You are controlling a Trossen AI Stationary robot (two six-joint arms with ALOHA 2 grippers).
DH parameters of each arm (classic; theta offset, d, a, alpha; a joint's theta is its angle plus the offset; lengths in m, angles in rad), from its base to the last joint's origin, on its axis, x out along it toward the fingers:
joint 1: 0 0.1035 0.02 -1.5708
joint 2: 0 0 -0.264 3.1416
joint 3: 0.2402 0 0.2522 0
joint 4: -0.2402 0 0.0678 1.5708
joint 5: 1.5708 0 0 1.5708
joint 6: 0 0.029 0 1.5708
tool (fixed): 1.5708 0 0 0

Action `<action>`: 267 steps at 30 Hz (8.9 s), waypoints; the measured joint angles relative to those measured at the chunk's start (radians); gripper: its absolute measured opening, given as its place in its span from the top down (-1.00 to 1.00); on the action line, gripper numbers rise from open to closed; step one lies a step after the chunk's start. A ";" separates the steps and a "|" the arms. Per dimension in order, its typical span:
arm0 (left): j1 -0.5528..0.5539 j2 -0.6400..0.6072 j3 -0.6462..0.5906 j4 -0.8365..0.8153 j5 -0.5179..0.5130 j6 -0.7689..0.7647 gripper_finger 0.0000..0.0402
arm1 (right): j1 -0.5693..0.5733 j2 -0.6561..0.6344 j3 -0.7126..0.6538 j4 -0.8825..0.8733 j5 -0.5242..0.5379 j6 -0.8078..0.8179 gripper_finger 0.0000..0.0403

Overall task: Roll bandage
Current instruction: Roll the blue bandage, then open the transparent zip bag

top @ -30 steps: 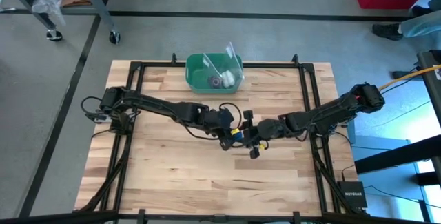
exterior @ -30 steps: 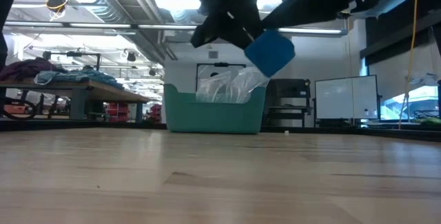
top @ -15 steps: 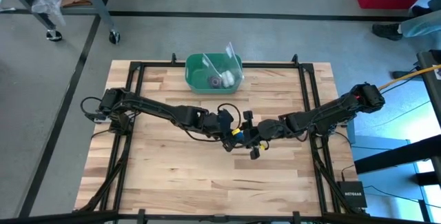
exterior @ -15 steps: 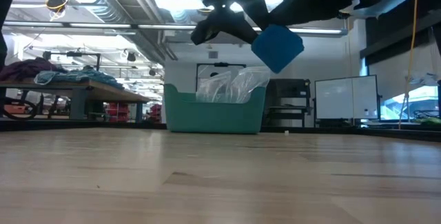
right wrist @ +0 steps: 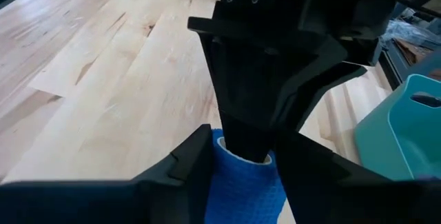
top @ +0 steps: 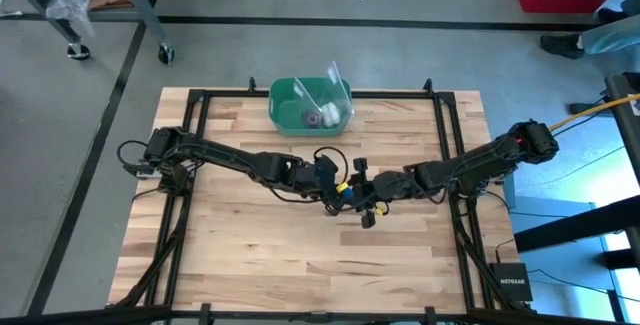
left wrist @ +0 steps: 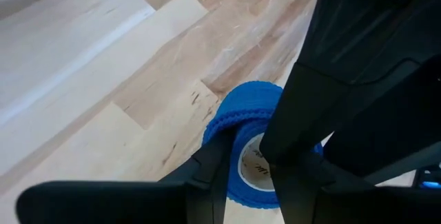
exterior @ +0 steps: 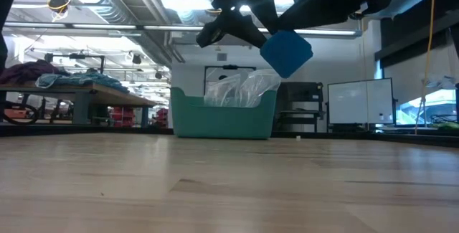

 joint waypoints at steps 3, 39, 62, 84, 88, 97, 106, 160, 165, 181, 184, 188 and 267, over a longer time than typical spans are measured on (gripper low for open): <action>-0.001 0.000 0.000 -0.001 -0.003 0.003 0.56 | 0.000 0.000 0.000 0.001 -0.001 0.000 0.23; -0.001 0.000 0.004 -0.021 -0.004 0.448 0.56 | 0.001 0.002 0.000 0.000 -0.011 0.000 0.23; 0.027 0.002 -0.001 -0.126 0.124 0.768 0.23 | 0.002 0.012 -0.001 0.216 0.026 0.046 0.23; -0.021 -0.006 -0.001 -0.150 0.118 0.791 0.29 | -0.006 0.271 -0.002 0.153 0.139 0.379 0.23; -0.039 -0.018 -0.001 -0.199 0.085 0.785 0.29 | -0.005 0.282 0.002 0.114 0.136 0.383 0.23; -0.155 -0.064 -0.091 -0.110 -0.030 0.743 0.29 | 0.147 0.000 0.163 -0.571 -0.029 0.589 0.23; -0.127 -0.063 -0.346 0.473 -0.008 0.746 0.29 | 0.418 -0.107 0.127 -0.992 -0.237 1.079 0.23; 0.007 0.275 -0.397 0.811 0.213 0.686 0.29 | 0.265 0.016 -0.264 -0.466 0.109 1.274 0.23; -0.027 0.275 -0.399 0.835 0.238 0.710 0.29 | 0.204 0.070 -0.273 -0.459 0.212 1.114 0.23; -0.001 0.034 -0.342 0.511 0.040 0.944 0.29 | 0.053 0.017 -0.098 -0.575 0.259 0.604 0.23; 0.041 0.057 -0.345 0.531 0.039 0.897 0.29 | 0.053 -0.013 -0.078 -0.604 0.111 0.771 0.23; 0.078 0.131 -0.357 0.529 0.063 0.839 0.29 | 0.070 -0.009 -0.119 -0.580 -0.033 1.008 0.23; 0.262 0.135 -0.312 0.287 0.338 0.764 0.29 | -0.012 0.263 -0.442 0.403 0.198 0.642 0.23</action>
